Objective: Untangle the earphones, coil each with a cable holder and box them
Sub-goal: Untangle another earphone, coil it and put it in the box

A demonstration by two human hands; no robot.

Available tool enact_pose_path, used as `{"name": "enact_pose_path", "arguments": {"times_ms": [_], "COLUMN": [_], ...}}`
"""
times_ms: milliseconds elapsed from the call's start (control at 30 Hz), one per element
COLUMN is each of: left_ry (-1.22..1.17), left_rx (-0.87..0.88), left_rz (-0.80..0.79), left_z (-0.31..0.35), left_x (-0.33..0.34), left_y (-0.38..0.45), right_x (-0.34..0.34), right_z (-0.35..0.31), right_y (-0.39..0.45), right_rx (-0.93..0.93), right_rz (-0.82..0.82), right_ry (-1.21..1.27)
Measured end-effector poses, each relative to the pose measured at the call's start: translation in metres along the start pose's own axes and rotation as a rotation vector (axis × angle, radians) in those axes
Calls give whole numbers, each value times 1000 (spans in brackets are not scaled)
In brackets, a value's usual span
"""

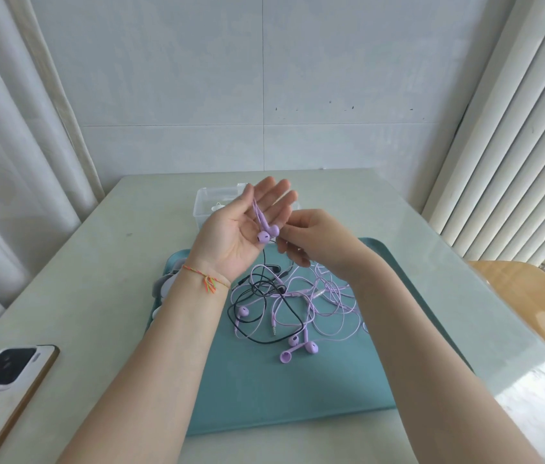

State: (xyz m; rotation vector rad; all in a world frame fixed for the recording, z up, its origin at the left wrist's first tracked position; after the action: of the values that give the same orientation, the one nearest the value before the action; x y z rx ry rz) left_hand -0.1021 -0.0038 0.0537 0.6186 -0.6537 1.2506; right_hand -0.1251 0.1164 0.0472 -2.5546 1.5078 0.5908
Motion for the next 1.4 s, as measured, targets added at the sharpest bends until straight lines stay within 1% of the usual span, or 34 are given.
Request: {"name": "enact_pose_path", "arguments": {"times_ms": [100,233,333,500,567,633,767,867,1000,1133,1233,1333,1400], "left_ry": [49,209,332,405,473,572,569,602,521,592,625,586,479], "left_rx": [112,222,252,268,242,187,100,40,-20,-101,-191,-275,-338], "left_rz": [36,148,220,237,248,262,213,188,136,162,144,113,29], "left_z": [3,8,6,2,2,0,-5,-11,-18,-23,-26,-27,-28], "left_x": [-9,-22,-30,-33,-33,-31,-25,-26,-20,-20,-22,-23,-20], "left_y": [5,12,14,15,14,11,9,11,11,8,7,6,3], "right_x": [7,12,12,17,15,9,-5,-11,-12,-16,-21,-26,-27], "right_z": [0,-1,-6,-14,-17,-20,-22,-22,-21,-19,-18,-18,-17], "right_y": [-2,-4,-5,-10,-9,-7,-4,-3,-2,-1,-1,-1,-1], "right_rx": [49,87,71,43,20,-10,-38,-83,-119,-113,-104,-130,-141], "right_rz": [-95,-182,-188,-261,-218,-131,57,144,183,216,187,183,187], "right_ry": [-174,-236,-335,-460,-473,-473,-418,-455,-509,-521,-521,-401,-277]}}
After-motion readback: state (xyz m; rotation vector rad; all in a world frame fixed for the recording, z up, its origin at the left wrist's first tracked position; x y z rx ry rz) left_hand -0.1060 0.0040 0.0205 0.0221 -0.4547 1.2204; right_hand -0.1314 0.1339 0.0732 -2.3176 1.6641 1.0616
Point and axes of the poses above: each hand's wrist, its own y-axis towards the middle knuckle, its own x-axis out of the palm, z = x × y, the point moved 4 cm from there along y, towards the middle knuckle, and after that the axes turned 3 degrees about -x, right-handed, at the moved point
